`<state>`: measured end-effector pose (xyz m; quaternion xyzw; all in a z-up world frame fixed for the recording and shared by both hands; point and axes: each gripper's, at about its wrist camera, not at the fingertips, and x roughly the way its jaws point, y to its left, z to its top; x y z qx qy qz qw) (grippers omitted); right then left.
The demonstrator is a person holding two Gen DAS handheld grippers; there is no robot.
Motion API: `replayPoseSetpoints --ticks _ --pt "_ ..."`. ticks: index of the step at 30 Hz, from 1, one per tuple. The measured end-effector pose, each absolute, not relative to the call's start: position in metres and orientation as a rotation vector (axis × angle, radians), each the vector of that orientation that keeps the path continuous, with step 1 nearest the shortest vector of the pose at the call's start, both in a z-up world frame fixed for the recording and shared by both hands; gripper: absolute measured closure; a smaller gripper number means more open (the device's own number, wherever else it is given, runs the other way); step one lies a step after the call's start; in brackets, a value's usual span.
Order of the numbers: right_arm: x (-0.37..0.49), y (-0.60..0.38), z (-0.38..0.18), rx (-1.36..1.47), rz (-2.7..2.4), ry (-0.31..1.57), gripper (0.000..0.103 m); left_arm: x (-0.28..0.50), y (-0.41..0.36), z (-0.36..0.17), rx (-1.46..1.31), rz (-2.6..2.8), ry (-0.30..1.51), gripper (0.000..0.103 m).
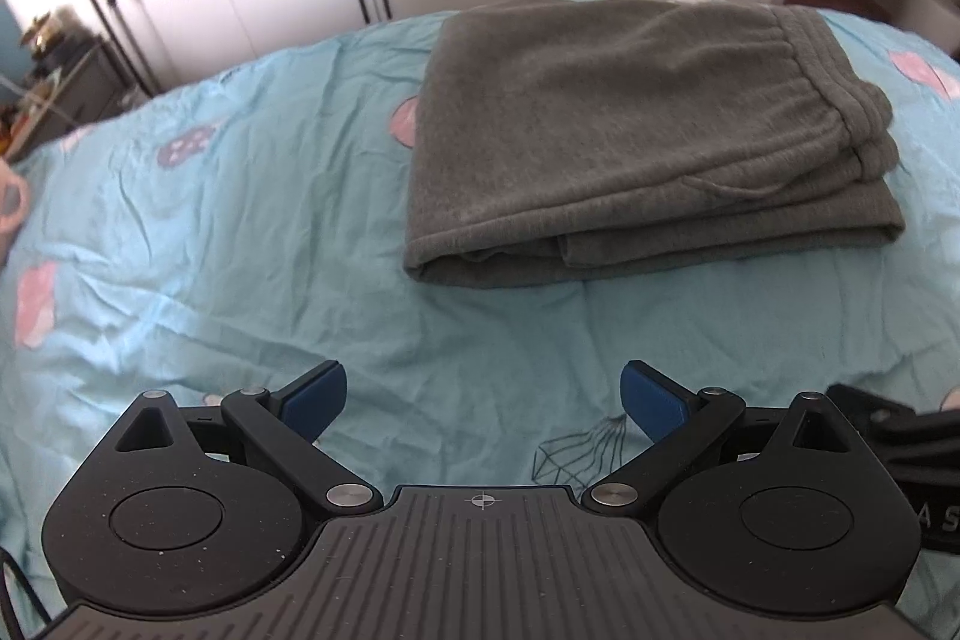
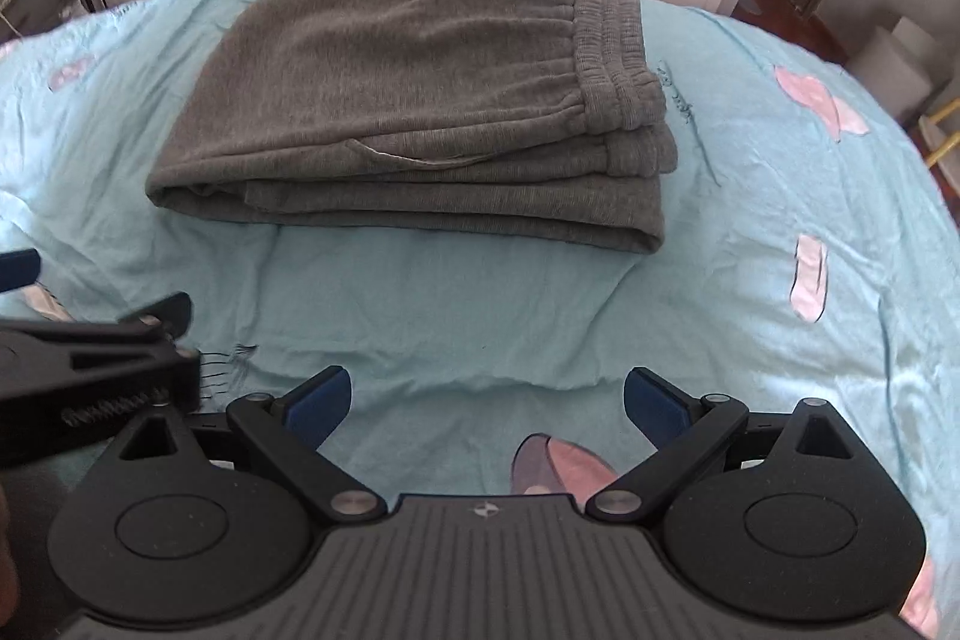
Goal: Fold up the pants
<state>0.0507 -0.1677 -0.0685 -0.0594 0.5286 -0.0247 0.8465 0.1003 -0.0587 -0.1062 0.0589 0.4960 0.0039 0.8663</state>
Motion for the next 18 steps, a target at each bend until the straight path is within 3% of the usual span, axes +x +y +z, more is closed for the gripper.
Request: replayPoseSetpoints --ticks 18 --pt "0.074 -0.169 -0.075 -0.136 -0.108 1.101 0.005 0.117 -0.045 -0.117 0.002 0.004 1.053 0.002"
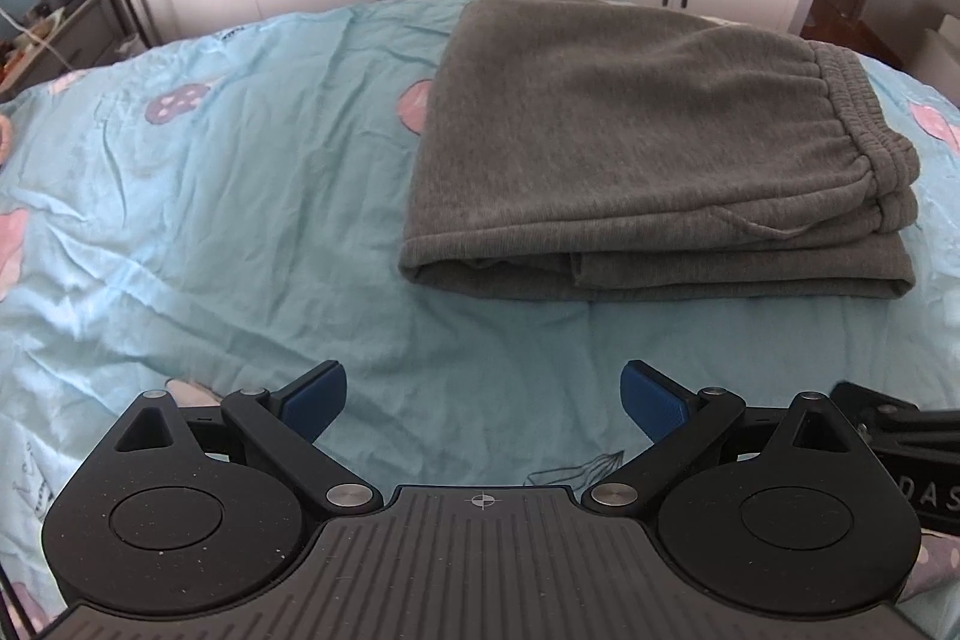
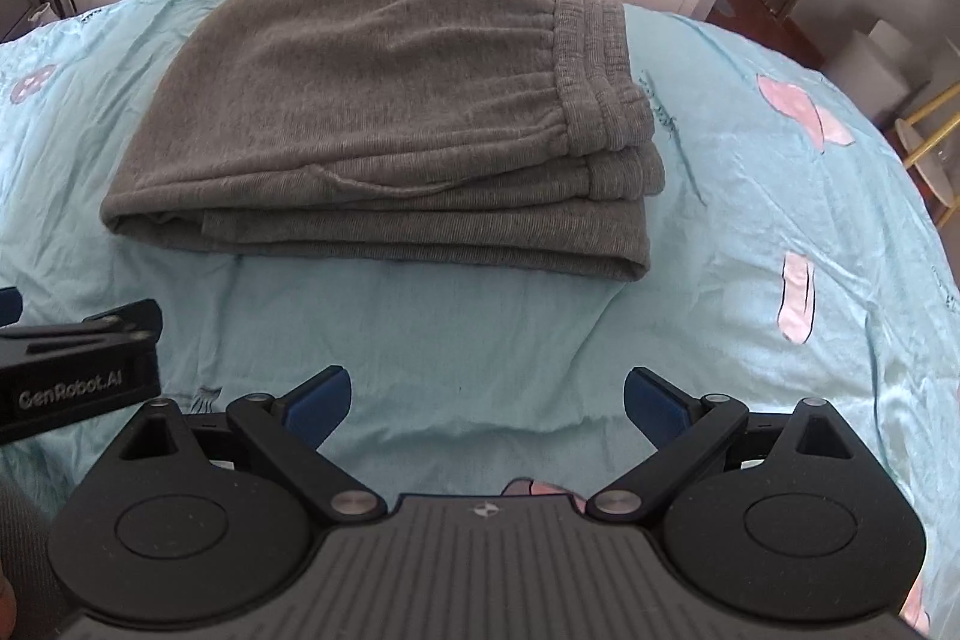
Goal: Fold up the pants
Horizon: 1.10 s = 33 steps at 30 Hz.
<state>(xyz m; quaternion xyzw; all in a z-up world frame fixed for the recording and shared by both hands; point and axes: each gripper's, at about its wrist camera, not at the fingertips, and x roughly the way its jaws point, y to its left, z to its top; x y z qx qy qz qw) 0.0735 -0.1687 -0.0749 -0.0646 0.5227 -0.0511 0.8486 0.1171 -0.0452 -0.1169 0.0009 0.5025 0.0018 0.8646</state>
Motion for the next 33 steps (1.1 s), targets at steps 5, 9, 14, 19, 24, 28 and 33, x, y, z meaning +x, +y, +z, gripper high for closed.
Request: replayPoseSetpoints --ticks 5,9,14,19,24,28,33 --pt "0.0752 -0.1680 -0.0762 -0.129 -0.102 1.101 0.005 0.1149 -0.0462 -0.1164 0.003 0.000 1.043 0.002" --pt "0.0761 -0.1675 -0.0771 -0.131 -0.099 1.107 0.005 0.1141 -0.0475 -0.1172 0.009 -0.007 1.041 0.002" --pt "0.0758 -0.1695 -0.0773 -0.119 -0.104 1.110 0.005 0.1142 -0.0493 -0.1188 0.017 -0.011 1.047 0.002" --pt "0.0750 -0.1705 -0.0780 -0.111 -0.110 1.113 0.005 0.1145 -0.0491 -0.1199 0.020 -0.012 1.052 0.002" --pt "0.0747 -0.1732 -0.0783 -0.106 -0.127 1.113 0.005 0.1137 -0.0474 -0.1200 0.006 -0.015 1.057 0.002" --pt "0.0739 -0.1743 -0.0763 -0.093 -0.127 1.106 0.005 0.1129 -0.0475 -0.1198 0.005 -0.015 1.055 0.002" --pt "0.0736 -0.1734 -0.0760 -0.096 -0.121 1.106 0.005 0.1133 -0.0471 -0.1201 0.005 -0.015 1.057 0.002"
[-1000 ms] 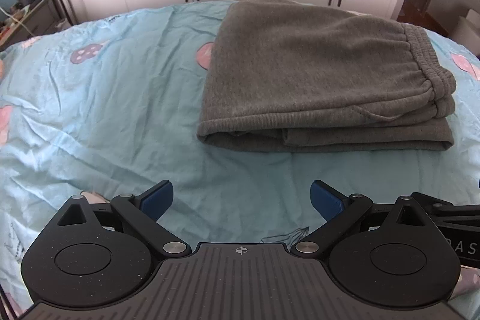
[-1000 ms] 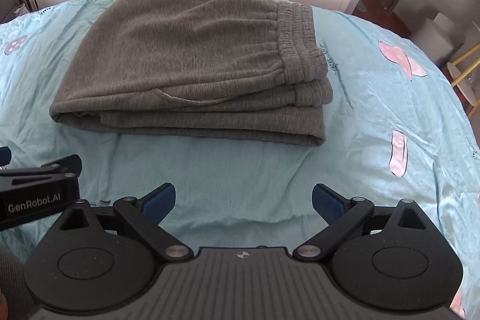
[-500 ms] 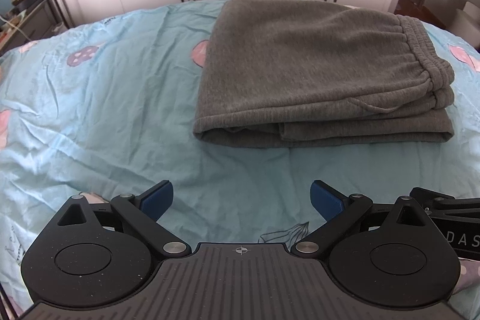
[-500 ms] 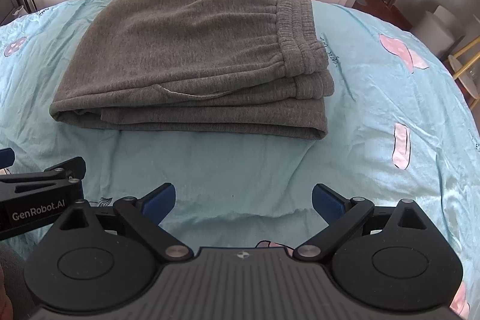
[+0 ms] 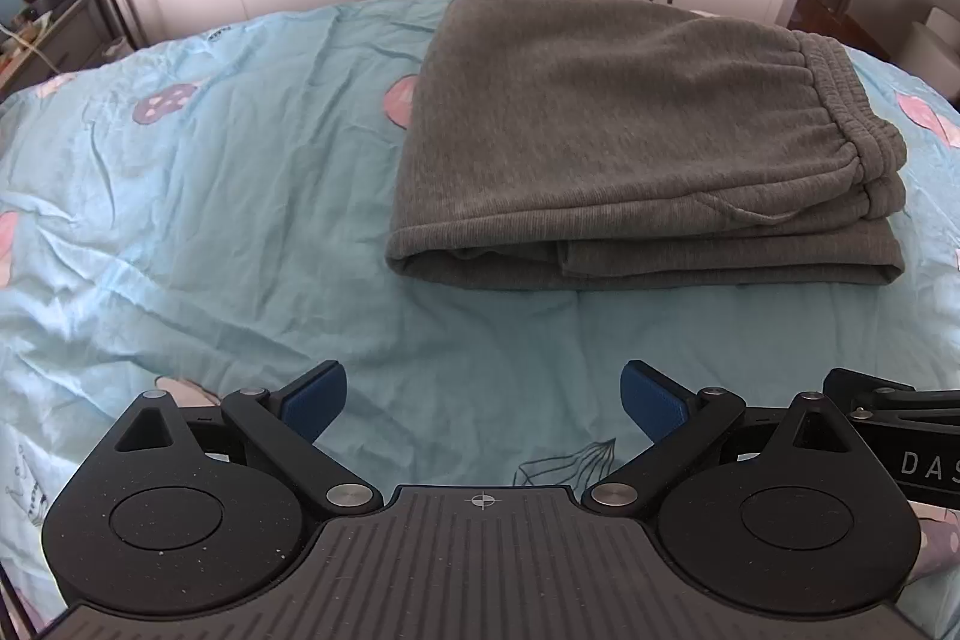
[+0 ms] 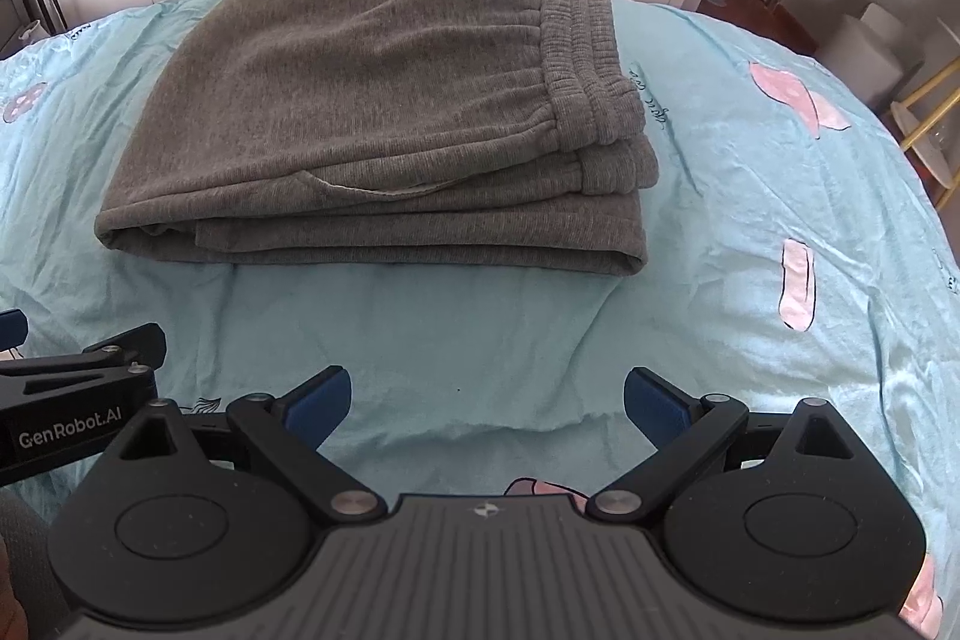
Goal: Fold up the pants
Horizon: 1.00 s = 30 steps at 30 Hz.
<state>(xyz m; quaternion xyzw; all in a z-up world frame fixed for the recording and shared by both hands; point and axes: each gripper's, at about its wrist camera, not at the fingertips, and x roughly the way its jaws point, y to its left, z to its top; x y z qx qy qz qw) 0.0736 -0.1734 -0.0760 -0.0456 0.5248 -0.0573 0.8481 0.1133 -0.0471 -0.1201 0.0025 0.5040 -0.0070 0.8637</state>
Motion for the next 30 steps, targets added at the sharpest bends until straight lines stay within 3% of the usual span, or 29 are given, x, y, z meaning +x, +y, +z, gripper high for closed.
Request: replayPoseSetpoints --ticks 30 --pt "0.0724 -0.1721 -0.0741 -0.091 -0.113 1.099 0.005 0.1130 -0.0496 -0.1221 0.021 -0.027 1.063 0.002"
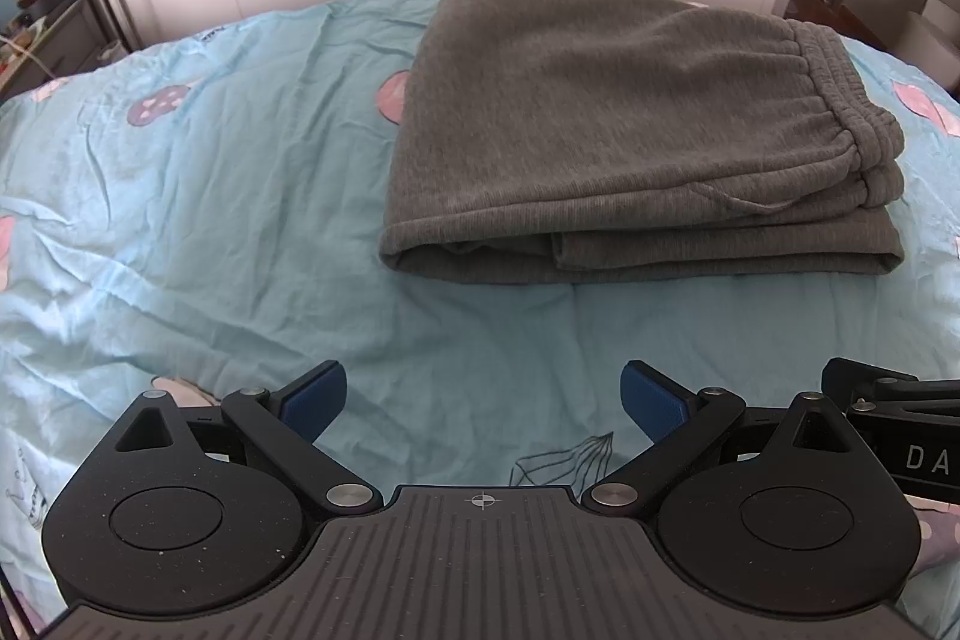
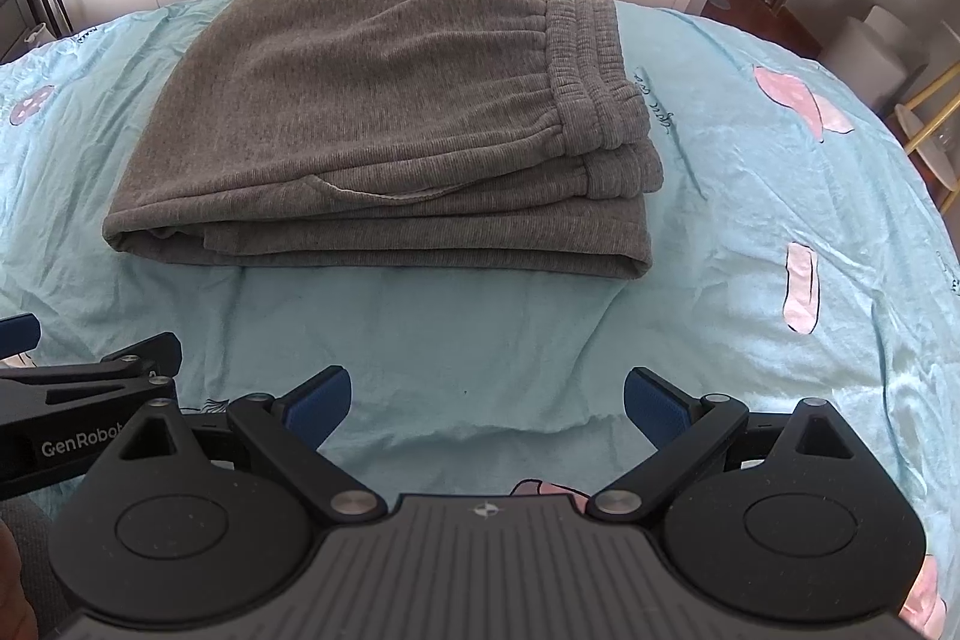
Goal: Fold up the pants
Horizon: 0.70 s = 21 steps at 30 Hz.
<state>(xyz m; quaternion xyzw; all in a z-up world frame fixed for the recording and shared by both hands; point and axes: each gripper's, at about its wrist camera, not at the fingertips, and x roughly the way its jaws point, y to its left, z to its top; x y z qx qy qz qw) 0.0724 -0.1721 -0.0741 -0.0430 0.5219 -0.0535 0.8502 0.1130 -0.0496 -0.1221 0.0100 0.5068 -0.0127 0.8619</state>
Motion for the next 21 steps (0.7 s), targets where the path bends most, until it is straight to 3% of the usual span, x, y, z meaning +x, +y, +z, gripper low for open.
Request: replayPoseSetpoints --ticks 21 --pt "0.0721 -0.1717 -0.0732 -0.087 -0.111 1.098 0.005 0.1126 -0.0500 -0.1221 0.021 -0.030 1.066 0.002"
